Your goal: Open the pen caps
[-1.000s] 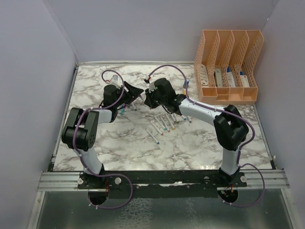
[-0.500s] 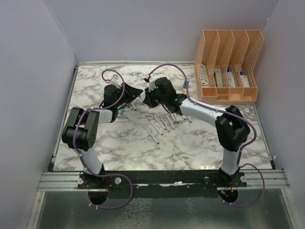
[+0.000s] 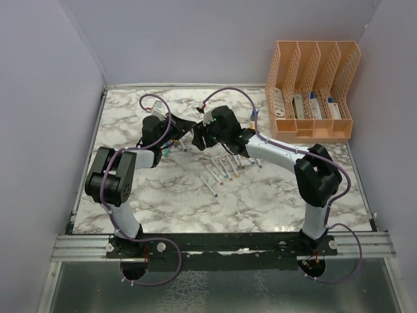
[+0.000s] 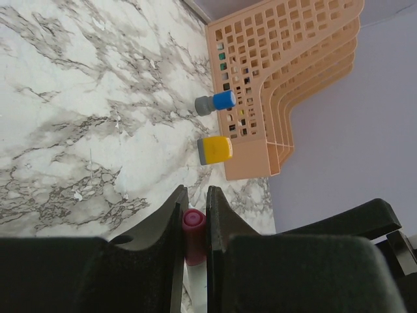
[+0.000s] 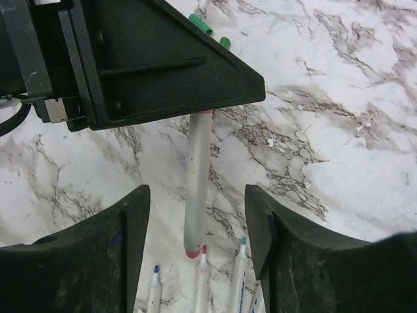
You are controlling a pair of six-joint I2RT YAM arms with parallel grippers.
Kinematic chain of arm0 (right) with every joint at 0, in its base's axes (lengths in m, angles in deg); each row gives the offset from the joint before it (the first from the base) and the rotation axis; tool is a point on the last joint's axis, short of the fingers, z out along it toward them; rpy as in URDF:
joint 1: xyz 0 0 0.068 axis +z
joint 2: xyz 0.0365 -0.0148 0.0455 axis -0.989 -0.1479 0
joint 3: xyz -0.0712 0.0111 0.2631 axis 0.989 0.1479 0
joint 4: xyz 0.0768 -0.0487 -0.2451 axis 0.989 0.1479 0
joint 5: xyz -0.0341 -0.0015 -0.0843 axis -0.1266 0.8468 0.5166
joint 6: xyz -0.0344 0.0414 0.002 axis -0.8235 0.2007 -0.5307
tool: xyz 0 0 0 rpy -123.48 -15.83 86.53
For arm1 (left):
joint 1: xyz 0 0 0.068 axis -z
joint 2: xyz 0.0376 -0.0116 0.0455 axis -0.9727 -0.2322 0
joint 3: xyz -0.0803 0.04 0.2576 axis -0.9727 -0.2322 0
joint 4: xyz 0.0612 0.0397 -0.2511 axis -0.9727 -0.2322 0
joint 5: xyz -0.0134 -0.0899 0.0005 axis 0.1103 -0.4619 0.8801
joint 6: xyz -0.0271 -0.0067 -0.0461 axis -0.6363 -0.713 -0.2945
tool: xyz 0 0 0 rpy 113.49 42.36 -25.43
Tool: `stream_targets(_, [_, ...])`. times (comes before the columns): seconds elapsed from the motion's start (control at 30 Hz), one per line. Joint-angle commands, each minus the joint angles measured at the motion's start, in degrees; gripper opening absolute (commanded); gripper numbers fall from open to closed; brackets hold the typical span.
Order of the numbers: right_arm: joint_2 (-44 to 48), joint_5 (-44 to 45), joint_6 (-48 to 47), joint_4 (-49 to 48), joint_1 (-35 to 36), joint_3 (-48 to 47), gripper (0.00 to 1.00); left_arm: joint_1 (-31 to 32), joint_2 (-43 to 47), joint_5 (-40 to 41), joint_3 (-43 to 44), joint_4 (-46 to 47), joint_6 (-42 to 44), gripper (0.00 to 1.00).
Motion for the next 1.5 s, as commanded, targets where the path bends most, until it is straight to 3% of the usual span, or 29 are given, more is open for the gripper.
stream_targets(0.0, [0.18,-1.15,-0.13,-0.24,0.26,-1.65,0.64,0.02,1.46,-0.23,-0.48,0.86,0.79,0.00])
stream_targets(0.23, [-2.58,-1.09,-0.08,1.79,0.31,-4.30,0.67,0.77,3.42,-0.23,-0.39,0.93,0.60,0.00])
stream_targets(0.53, [-4.91,-0.46,0.20,3.04,0.31,-7.03,0.62,2.43,4.31,0.27,-0.62,0.92,0.62,0.00])
stream_targets(0.73, [-5.53,-0.18,0.18,3.09,0.31,-8.10,0.46,3.57,4.31,0.62,-1.01,0.94,0.65,0.00])
stream_targets(0.97, [-5.68,0.27,-0.21,3.40,0.31,-8.87,0.20,4.03,5.99,0.91,-1.41,0.89,0.76,0.00])
stream_targets(1.07, [-5.48,0.57,-0.38,3.73,0.31,-9.02,0.03,4.16,5.93,1.05,-1.35,0.90,0.81,0.00])
stream_targets(1.47, [0.36,0.89,0.35,5.39,0.30,0.09,0.01,0.63,2.45,5.46,4.71,-5.36,4.87,0.00])
